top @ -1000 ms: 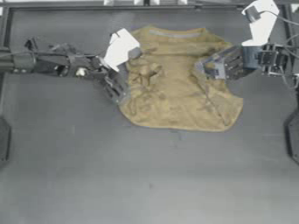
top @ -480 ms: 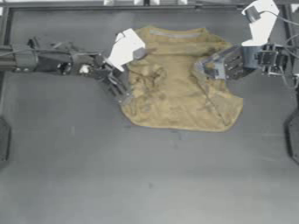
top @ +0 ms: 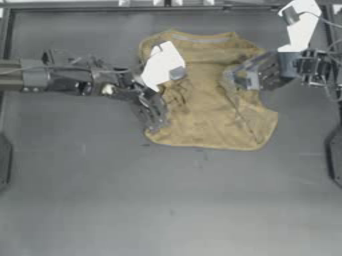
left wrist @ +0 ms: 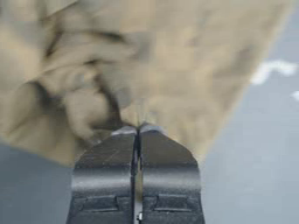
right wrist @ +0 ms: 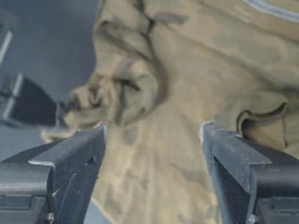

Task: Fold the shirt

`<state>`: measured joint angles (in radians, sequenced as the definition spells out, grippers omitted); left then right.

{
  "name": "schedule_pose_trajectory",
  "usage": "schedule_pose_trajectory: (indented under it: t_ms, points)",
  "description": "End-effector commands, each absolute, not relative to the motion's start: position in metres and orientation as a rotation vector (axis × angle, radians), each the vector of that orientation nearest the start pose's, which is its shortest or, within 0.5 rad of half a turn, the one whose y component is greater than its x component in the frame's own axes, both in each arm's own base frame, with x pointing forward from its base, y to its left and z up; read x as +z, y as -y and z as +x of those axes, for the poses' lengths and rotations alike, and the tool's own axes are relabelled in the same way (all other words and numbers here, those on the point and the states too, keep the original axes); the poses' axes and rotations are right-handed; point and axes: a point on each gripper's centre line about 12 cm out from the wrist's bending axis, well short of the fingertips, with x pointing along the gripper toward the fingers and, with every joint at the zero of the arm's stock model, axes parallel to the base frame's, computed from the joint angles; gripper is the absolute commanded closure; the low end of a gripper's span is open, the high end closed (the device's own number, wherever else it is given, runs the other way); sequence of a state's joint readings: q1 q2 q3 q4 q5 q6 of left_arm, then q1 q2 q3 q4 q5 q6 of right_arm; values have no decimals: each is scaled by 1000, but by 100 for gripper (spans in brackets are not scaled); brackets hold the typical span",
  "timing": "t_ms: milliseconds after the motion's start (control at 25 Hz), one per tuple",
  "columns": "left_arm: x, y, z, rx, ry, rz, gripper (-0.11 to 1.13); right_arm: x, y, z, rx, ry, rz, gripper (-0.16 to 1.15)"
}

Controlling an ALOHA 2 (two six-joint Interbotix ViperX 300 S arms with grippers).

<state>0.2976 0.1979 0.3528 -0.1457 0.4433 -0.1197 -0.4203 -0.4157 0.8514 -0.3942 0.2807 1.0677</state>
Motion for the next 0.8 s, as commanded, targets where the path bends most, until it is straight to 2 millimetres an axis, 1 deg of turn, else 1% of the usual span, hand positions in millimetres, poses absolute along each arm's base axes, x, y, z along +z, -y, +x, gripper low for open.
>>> schedule_pose_trajectory:
  t_ms: [40, 360, 440, 520, 560, 640, 680, 760, 800]
  points:
    - [197, -116, 429, 307, -843, -366, 101, 235, 130, 262, -714, -456, 751, 4]
    - [187, -106, 452, 269, -861, -342, 101, 237, 130, 262, -711, -448, 754, 4]
    - [182, -101, 455, 251, -881, -324, 101, 237, 130, 261, -711, -449, 754, 4]
    - [177, -97, 456, 237, -903, -310, 98, 237, 130, 261, -710, -447, 756, 4]
    - [173, -96, 455, 231, -917, -307, 94, 237, 130, 261, -710, -448, 754, 4]
    - [170, -95, 455, 225, -939, -305, 79, 237, 130, 261, -710, -447, 756, 4]
    - [168, -94, 455, 222, -946, -302, 68, 237, 130, 261, -710, -448, 754, 4]
    - [169, -94, 455, 220, -943, -299, 43, 237, 130, 261, -709, -448, 753, 4]
    - [172, -94, 456, 219, -937, -295, 31, 237, 129, 261, -709, -448, 753, 4]
